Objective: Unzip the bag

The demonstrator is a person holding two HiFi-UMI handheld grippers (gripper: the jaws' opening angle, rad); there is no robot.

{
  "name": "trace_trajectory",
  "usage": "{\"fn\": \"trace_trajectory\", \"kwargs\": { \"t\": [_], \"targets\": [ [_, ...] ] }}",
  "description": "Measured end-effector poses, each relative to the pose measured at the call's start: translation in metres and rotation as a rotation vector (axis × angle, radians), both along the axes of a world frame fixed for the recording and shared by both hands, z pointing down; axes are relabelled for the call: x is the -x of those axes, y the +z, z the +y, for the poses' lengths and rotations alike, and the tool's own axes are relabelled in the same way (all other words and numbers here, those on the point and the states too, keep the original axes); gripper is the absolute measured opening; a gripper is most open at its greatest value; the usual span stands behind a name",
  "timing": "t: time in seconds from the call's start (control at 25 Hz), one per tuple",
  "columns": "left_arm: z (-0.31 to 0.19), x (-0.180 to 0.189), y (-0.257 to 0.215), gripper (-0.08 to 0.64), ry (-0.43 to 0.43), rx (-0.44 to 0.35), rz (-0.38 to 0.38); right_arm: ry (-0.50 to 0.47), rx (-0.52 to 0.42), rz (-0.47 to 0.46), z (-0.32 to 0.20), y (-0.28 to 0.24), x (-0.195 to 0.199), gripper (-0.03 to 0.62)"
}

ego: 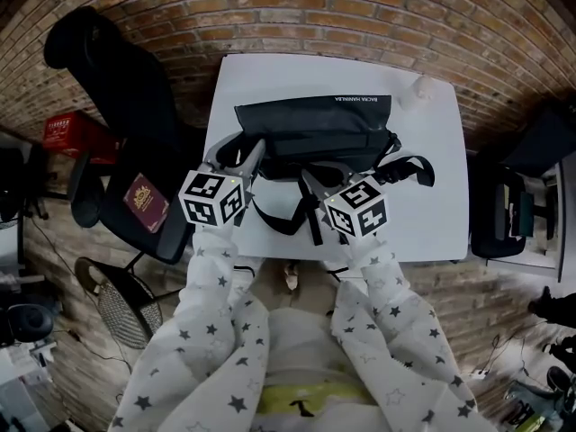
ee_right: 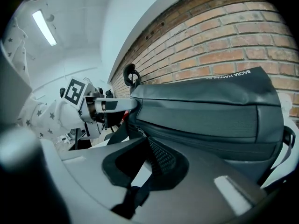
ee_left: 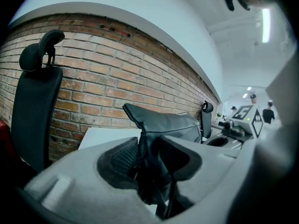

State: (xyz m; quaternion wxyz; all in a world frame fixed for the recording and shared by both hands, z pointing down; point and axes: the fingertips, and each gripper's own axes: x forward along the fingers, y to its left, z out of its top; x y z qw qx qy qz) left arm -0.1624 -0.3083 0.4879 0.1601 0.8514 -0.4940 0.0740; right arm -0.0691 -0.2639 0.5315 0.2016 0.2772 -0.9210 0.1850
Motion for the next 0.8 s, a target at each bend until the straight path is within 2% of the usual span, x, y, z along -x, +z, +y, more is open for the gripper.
{"fn": "trace_trajectory", "kwargs": {
  "t": [0.52,0.8],
  "targets": [
    [0.0,0.008,-0.001,0.144,-0.051,0.0,-0.007,0.044,-0.011,0.011,-0.008,-0.003,-0.016,0.017],
    [0.0,0.01,-0.001,0.144,-0.073,0.002,-0.016,0.105,-0.009,0.02,-0.018,-0.006,-0.037,0.017]
  ]
}}
